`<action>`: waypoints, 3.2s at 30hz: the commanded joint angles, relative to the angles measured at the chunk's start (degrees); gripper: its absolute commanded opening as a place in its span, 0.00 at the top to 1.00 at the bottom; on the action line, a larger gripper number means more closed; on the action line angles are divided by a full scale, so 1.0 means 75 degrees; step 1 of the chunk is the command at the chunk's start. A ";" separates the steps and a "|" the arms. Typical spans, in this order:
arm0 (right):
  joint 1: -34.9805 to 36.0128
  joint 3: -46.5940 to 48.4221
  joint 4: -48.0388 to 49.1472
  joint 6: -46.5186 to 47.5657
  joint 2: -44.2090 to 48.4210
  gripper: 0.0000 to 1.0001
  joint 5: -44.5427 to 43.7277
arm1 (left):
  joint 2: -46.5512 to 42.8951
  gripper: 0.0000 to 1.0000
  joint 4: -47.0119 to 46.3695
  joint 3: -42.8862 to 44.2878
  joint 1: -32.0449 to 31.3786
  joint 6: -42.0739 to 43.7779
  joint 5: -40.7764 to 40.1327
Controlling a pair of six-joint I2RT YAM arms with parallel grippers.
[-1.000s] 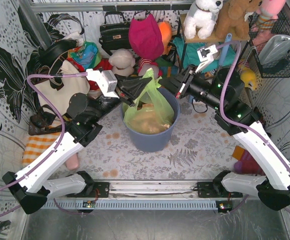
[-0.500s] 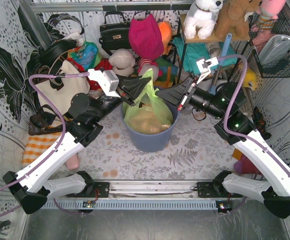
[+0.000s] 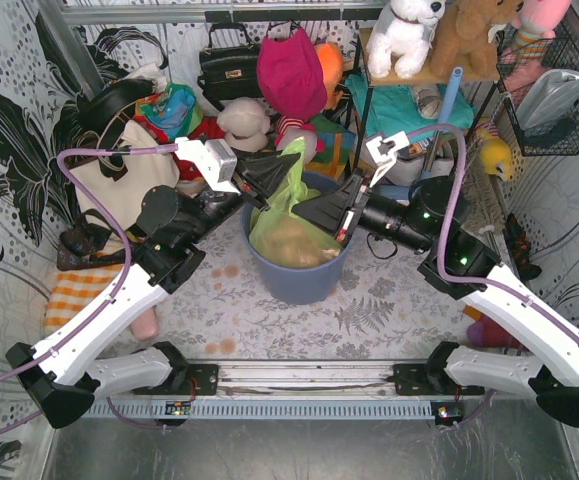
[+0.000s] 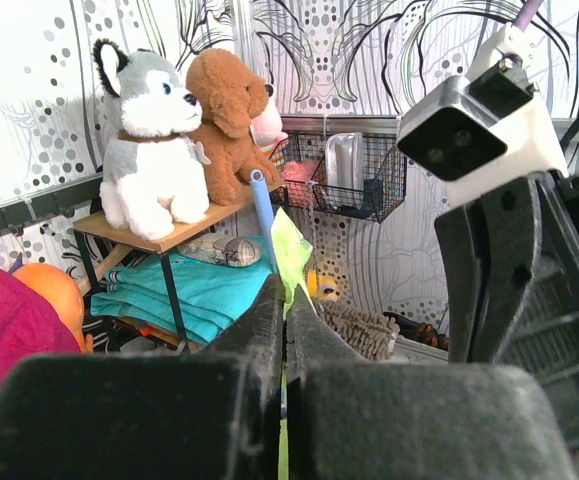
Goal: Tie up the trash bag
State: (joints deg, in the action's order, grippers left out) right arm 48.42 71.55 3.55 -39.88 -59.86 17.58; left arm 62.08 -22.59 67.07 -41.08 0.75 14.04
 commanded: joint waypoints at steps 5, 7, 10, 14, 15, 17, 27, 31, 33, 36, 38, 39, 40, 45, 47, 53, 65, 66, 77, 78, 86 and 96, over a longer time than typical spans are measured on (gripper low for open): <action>0.1047 0.0376 -0.0557 0.0445 -0.0369 1.00 -0.2201 | 0.0003 1.00 -0.0293 -0.0059 0.0046 0.0044 -0.0103; 0.1294 0.0419 -0.0716 0.0525 -0.0444 1.00 -0.2840 | 0.0014 1.00 -0.0293 -0.0054 0.0051 0.0047 -0.0105; 0.1566 0.0461 -0.0965 0.0670 -0.0499 1.00 -0.3862 | -0.0004 1.00 -0.0289 -0.0071 0.0052 0.0049 -0.0120; 0.1998 0.0492 -0.1141 0.0907 -0.0612 1.00 -0.5065 | -0.0022 1.00 -0.0270 -0.0077 0.0069 0.0063 -0.0113; 0.2108 0.0472 -0.1109 0.0966 -0.0655 1.00 -0.5315 | -0.0020 1.00 -0.0269 -0.0082 0.0064 0.0060 -0.0109; 0.2318 0.0423 -0.1006 0.1036 -0.0744 1.00 -0.5830 | -0.0022 1.00 -0.0268 -0.0086 0.0074 0.0059 -0.0109; 0.3299 -0.0363 0.0986 0.1906 -0.1008 1.00 -0.8081 | 0.0068 1.00 0.0164 0.0206 0.0087 0.0041 0.0136; 0.3328 -0.0646 0.1632 0.2106 -0.1171 1.00 -0.8606 | 0.0062 1.00 0.0163 0.0199 0.0087 0.0029 0.0132; 0.3340 -0.0938 0.2133 0.2235 -0.1161 1.00 -0.8826 | 0.0053 1.00 0.0162 0.0207 0.0087 0.0020 0.0146; 0.3355 -0.1282 0.2808 0.2518 -0.1202 1.00 -0.9185 | 0.0051 1.00 0.0210 0.0233 0.0087 0.0025 0.0157; 0.3356 -0.1380 0.3113 0.2686 -0.1306 1.00 -0.9331 | 0.0027 1.00 0.0211 0.0234 0.0087 0.0023 0.0152; 0.3356 -0.1418 0.3263 0.2747 -0.1363 1.00 -0.9349 | 0.0033 1.00 0.0211 0.0239 0.0087 0.0020 0.0153; 0.3360 -0.1435 0.3370 0.2765 -0.1430 1.00 -0.9368 | 0.0032 1.00 0.0211 0.0243 0.0087 0.0020 0.0156; 0.3352 -0.1626 0.4053 0.3054 -0.1731 1.00 -0.9631 | 0.0000 1.00 0.0245 0.0224 0.0088 0.0017 0.0155; 0.3354 -0.1825 0.4696 0.3217 -0.1801 1.00 -0.9715 | -0.0008 1.00 0.0244 0.0210 0.0101 0.0026 0.0167; 0.3352 -0.2008 0.6564 0.4393 -0.2295 1.00 -1.0126 | -0.0020 1.00 0.0428 0.0292 0.0098 0.0061 0.0330; 0.3335 -0.2295 1.0097 0.7007 -0.2831 1.00 -1.0823 | -0.0238 1.00 0.0759 0.0228 0.0103 0.0114 0.0418; 0.3312 -0.2312 1.0211 0.7083 -0.2844 1.00 -1.0865 | -0.0258 1.00 0.0762 0.0222 0.0099 0.0114 0.0409; 0.2899 -0.2483 0.9477 0.6097 -0.2658 1.00 -1.0557 | -0.0448 0.92 0.0818 0.0150 0.0104 0.0092 0.0312; 0.2871 -0.2495 0.9335 0.5935 -0.2639 1.00 -1.0486 | -0.0507 0.88 0.0835 0.0120 0.0101 0.0104 0.0241; 0.2748 -0.2383 0.8668 0.5413 -0.2613 1.00 -1.0300 | -0.1197 0.42 0.1133 -0.0017 0.0099 0.0232 -0.1131; 0.2738 -0.2277 0.8413 0.5409 -0.2524 1.00 -1.0286 | -0.1205 0.41 0.2456 0.0038 0.0197 -0.0308 -0.2759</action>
State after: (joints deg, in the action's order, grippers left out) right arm 69.28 53.34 66.98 1.89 -80.84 -60.36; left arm 51.48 -8.91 66.81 -40.60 1.23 -0.67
